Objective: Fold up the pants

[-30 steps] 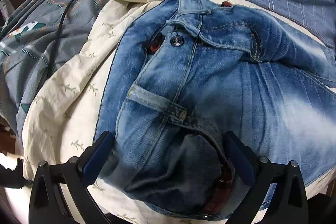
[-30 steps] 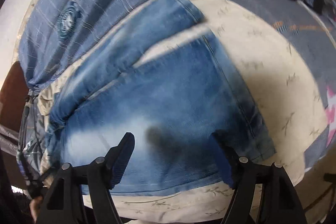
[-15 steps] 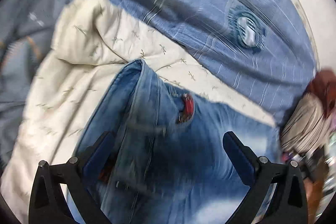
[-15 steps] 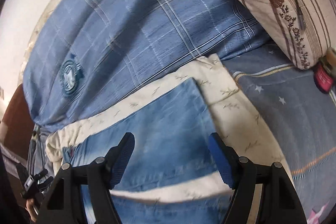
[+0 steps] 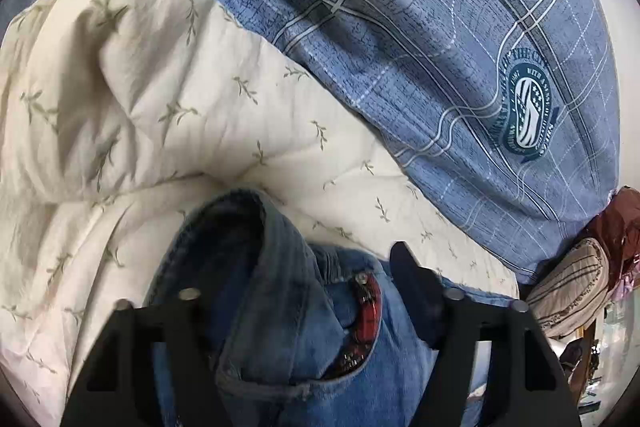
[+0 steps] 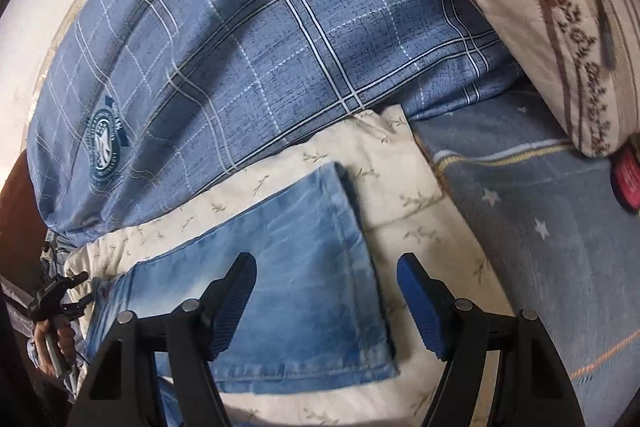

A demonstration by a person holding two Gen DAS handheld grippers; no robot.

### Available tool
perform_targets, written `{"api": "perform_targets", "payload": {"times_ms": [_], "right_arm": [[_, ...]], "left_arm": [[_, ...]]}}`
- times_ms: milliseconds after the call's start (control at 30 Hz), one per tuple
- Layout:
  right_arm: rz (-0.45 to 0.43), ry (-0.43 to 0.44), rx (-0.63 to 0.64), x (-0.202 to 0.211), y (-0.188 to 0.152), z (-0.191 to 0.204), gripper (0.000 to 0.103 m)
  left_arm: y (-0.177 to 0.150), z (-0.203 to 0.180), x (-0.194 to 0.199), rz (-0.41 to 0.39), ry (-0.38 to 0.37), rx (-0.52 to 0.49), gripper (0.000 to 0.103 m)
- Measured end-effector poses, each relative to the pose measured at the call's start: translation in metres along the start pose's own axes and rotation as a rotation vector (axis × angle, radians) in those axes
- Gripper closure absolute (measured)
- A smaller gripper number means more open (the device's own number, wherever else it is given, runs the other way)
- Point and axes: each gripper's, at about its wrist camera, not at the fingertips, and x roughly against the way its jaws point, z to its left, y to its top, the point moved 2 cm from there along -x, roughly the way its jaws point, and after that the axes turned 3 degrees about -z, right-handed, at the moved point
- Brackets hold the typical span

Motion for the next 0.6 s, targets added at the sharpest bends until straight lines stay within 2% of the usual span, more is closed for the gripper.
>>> {"api": "perform_targets", "payload": {"times_ms": [67, 133, 267, 400, 467, 500, 533, 600], "right_arm": [[-0.002, -0.004, -0.002, -0.004, 0.006, -0.003, 0.027], [-0.003, 0.001, 0.0, -0.011, 0.014, -0.004, 0.028], [0.017, -0.02, 0.023, -0.034, 0.032, 0.0, 0.032], [0.015, -0.021, 0.055, -0.052, 0.049, 0.012, 0.037], [0.065, -0.062, 0.069, -0.071, 0.051, 0.014, 0.052], [0.083, -0.08, 0.073, -0.077, 0.051, 0.014, 0.07], [0.083, -0.112, 0.086, -0.08, 0.05, 0.015, 0.082], [0.044, -0.134, 0.115, -0.075, 0.05, 0.02, 0.084]], "left_arm": [[0.001, -0.002, -0.002, -0.004, 0.021, -0.02, 0.057], [0.001, -0.001, -0.005, 0.004, 0.043, -0.03, 0.062], [0.001, 0.009, -0.009, 0.013, 0.083, -0.03, 0.079], [0.002, 0.021, -0.009, 0.006, 0.082, -0.012, 0.083], [0.002, 0.024, -0.012, 0.015, 0.088, -0.007, 0.084], [0.001, 0.024, -0.013, 0.013, 0.099, -0.011, 0.086], [0.002, 0.023, -0.012, 0.006, 0.111, -0.019, 0.087], [0.002, 0.019, -0.012, -0.009, 0.146, -0.048, 0.092]]}}
